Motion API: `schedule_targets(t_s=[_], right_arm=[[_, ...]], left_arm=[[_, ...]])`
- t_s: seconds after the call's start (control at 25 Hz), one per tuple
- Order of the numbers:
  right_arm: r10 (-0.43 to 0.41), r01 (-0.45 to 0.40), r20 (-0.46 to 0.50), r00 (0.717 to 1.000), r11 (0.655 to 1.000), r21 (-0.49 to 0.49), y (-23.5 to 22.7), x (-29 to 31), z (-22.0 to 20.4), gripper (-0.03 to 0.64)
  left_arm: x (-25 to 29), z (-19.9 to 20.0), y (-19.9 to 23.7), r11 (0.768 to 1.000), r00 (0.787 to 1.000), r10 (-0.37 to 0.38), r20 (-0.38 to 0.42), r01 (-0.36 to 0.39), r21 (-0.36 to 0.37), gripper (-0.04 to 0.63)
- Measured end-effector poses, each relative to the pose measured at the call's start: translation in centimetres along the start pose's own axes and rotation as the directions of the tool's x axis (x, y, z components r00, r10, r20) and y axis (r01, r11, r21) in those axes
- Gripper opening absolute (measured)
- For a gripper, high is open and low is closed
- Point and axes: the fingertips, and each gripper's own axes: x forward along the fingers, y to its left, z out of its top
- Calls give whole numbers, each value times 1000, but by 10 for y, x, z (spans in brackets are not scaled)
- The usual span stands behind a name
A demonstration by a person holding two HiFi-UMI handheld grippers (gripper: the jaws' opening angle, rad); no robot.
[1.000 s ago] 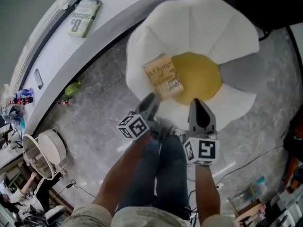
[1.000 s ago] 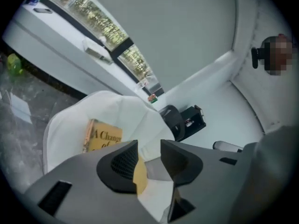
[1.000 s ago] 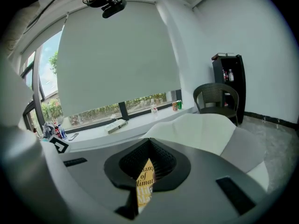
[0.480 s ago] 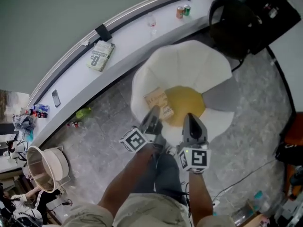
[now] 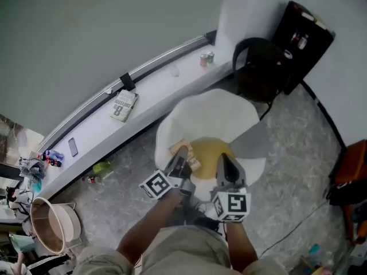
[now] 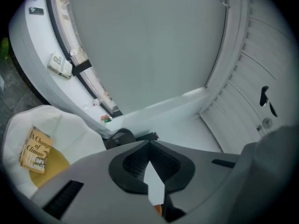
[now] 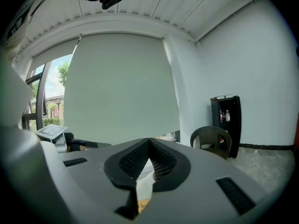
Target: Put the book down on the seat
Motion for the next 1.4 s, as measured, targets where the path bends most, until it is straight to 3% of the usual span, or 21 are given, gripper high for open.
schedule_targets(t_s=[0.16, 0.32, 0.52, 0.64, 0.76, 0.84, 0.96, 1.12, 1.28, 1.32, 1.4], right_arm=[[-9, 11, 45, 999, 999, -38, 2, -12, 32, 3], [-3, 9, 83, 997, 997, -73, 6, -22, 51, 3], [0, 9, 95, 995, 995, -102, 7, -31, 63, 3], [0, 13, 123, 992, 995, -100, 6, -32, 74, 3], [23, -10, 131, 991, 995, -102, 13, -31, 83, 3], [37, -23, 136, 990, 994, -106, 16, -33, 86, 3], [38, -23, 149, 988, 995, -101, 16, -37, 92, 3], [30, -16, 148, 988, 995, -97, 20, -40, 93, 3], [36, -20, 150, 988, 994, -105, 24, -41, 95, 3], [40, -23, 147, 988, 993, -112, 25, -41, 95, 3], [62, -43, 135, 989, 990, -137, 27, -40, 97, 3]], left_arm=[[-4, 4, -34, 1000, 999, -24, -21, 25, 18, 6], [-3, 2, -69, 977, 994, -79, -75, 92, 192, 6], [-5, -6, -82, 975, 992, -92, -87, 107, 196, 6], [-4, 0, -90, 953, 991, -94, -93, 117, 279, 6], [-7, 7, -88, 922, 996, -49, -80, 76, 379, 6], [-9, 11, -92, 881, 998, -18, -66, 47, 471, 6], [-12, 15, -103, 785, 999, 20, -49, 15, 619, 6], [-16, 19, -120, 610, 999, 42, -21, -9, 792, 6], [-21, 28, -130, 442, 998, 53, 23, -44, 896, 6], [-22, 29, -131, 419, 998, 50, 32, -50, 907, 6], [-25, 32, -132, 400, 998, 44, 52, -65, 914, 6]])
